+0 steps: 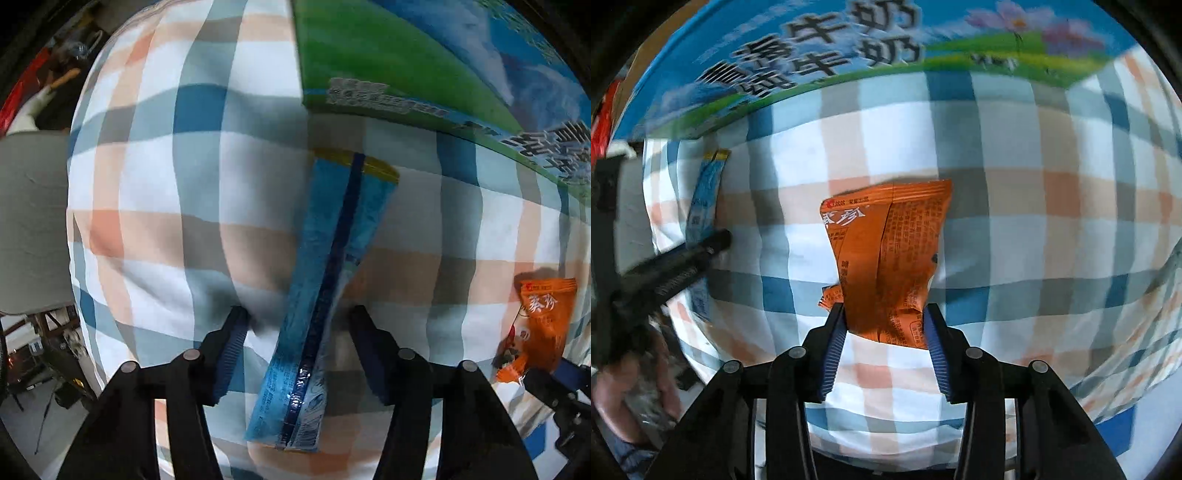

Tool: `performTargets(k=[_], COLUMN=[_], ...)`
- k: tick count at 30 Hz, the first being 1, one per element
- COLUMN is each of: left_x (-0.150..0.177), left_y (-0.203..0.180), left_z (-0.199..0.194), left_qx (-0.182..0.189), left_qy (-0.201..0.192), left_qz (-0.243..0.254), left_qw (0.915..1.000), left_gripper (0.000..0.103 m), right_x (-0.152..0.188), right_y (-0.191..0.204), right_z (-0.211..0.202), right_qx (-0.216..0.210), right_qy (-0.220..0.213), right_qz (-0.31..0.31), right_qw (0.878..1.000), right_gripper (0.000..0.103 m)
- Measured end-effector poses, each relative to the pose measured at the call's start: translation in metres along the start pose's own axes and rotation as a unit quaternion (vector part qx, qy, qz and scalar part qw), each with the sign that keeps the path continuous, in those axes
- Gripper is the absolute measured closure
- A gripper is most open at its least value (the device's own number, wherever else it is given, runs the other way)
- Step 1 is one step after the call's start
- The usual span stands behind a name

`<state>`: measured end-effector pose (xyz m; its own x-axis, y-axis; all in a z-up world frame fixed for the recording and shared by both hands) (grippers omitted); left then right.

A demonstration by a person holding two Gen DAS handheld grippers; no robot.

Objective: Organize soft objects
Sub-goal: 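Grasp the blue tube snack with the left tool while the right tool grasps the orange bag, then carry the blue snack and orange bag into the box and release both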

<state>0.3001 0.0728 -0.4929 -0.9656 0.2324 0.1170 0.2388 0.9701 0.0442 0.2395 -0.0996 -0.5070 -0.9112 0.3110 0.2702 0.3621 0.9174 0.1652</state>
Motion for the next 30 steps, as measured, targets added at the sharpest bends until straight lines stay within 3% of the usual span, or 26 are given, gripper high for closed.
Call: performTargets(k=[4,6,12,18,25,30], left_x=[0.012,0.022,0.052,0.063,0.075,0.073], left_y=[-0.005,-0.007,-0.016,-0.020,-0.028,-0.036], left_z=[-0.010,-0.012,-0.014,-0.024,-0.065,-0.112], left_qx=[-0.018,-0.014,-0.004,0.020,0.054,0.076], left_qy=[-0.008,-0.008,-0.005,-0.019,-0.061,-0.103], left_qz=[0.001,-0.007,-0.022,-0.033,-0.032,-0.019], left_qw=[0.9998,0.9998,0.9997,0.9991,0.9962,0.9916], left_gripper=[0.079,0.081,0.085,0.087,0.087,0.087], right_x=[-0.003,-0.005,-0.004,0.014,0.043,0.053], right_y=[-0.003,-0.005,-0.015,-0.004,-0.011,-0.016], right_z=[0.012,0.018,0.010,0.008,-0.023,-0.068], right_qx=[-0.004,-0.006,-0.003,-0.001,-0.022,-0.049], right_qy=[0.002,0.002,-0.011,-0.006,-0.019,-0.036], right_qz=[0.014,0.024,0.020,0.003,-0.018,-0.032], right_qw=[1.000,1.000,1.000,1.000,0.999,0.998], right_gripper=[0.053,0.051,0.060,0.067,0.068,0.068])
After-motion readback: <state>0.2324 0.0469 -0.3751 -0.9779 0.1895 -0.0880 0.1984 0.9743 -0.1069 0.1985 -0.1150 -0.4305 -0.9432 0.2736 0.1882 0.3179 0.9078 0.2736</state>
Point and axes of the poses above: each gripper's, at about its wrist camera, not at the fingertips, and z roughly the way its jaws point, y to its left, x to its underside, the point moved 6 cm from there along z, roughly the way its jaws point, and after that the axes turned 11 degrees about z, right-handed, at the moved point
